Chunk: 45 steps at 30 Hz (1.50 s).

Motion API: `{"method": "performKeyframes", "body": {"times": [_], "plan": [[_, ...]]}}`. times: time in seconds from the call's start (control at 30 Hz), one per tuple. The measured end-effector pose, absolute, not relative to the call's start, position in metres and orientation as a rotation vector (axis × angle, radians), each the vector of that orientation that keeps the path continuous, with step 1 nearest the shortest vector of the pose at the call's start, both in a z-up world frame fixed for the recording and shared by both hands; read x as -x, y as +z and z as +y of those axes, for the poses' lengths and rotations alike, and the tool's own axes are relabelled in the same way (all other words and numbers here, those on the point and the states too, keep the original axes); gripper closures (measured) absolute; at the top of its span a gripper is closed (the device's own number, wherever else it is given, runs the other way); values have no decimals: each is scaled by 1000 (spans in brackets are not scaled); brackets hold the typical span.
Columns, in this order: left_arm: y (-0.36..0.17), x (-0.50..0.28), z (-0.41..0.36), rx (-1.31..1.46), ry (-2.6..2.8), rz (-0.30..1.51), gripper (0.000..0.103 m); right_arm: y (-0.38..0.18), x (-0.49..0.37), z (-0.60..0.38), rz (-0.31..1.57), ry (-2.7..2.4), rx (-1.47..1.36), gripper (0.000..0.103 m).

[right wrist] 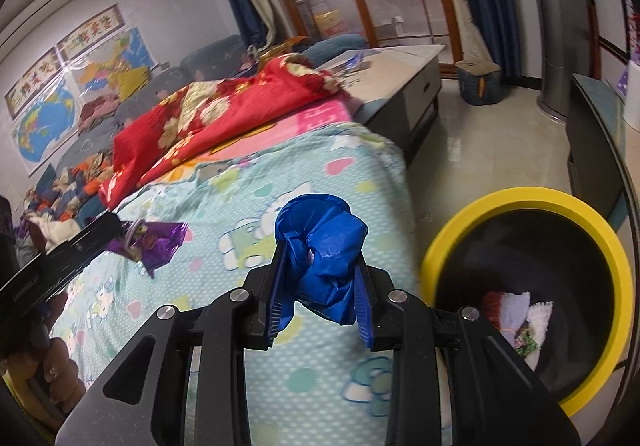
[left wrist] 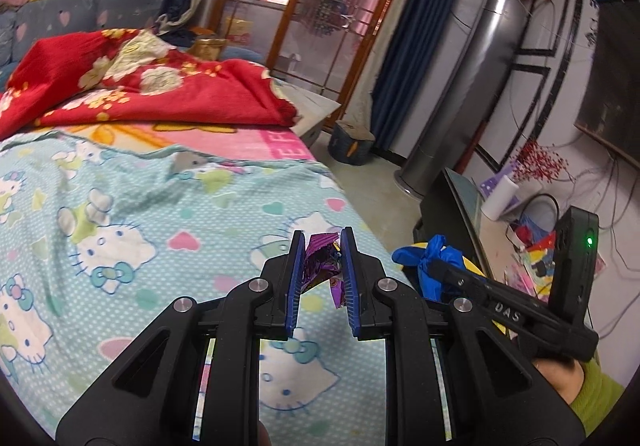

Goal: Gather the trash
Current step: 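Carry the purple wrapper and blue bag over the yellow bin and release both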

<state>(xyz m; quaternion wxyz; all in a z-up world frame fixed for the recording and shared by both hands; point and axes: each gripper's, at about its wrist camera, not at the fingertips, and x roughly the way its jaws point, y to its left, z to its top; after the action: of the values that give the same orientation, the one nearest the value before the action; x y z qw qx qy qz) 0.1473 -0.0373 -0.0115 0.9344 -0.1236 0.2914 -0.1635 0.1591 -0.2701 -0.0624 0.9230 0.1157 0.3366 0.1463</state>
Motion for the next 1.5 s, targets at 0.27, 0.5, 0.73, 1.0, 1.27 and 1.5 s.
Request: {"method": "performKeyframes", "body": {"times": [0.27,0.5,0.73,1.0,1.27,1.5], "plan": [[-10,-141,-71,203,-401,604,90,-62,-152,-307,670,227,-277,75],[-12,-136,-98,156,-455,612,90,-68,-147,-340,668,162,-312,74],[-14,-131,-128,97,-508,618,90,-70,-141,-366,656,107,-343,74],[-18,-127,-161,34,-571,625,90,-74,-136,-395,647,49,-378,74],[-26,-125,-200,-54,-637,638,90,-80,-130,-424,652,-3,-420,74],[-37,-126,-225,-116,-682,647,90,-84,-129,-444,660,-29,-456,73]]}}
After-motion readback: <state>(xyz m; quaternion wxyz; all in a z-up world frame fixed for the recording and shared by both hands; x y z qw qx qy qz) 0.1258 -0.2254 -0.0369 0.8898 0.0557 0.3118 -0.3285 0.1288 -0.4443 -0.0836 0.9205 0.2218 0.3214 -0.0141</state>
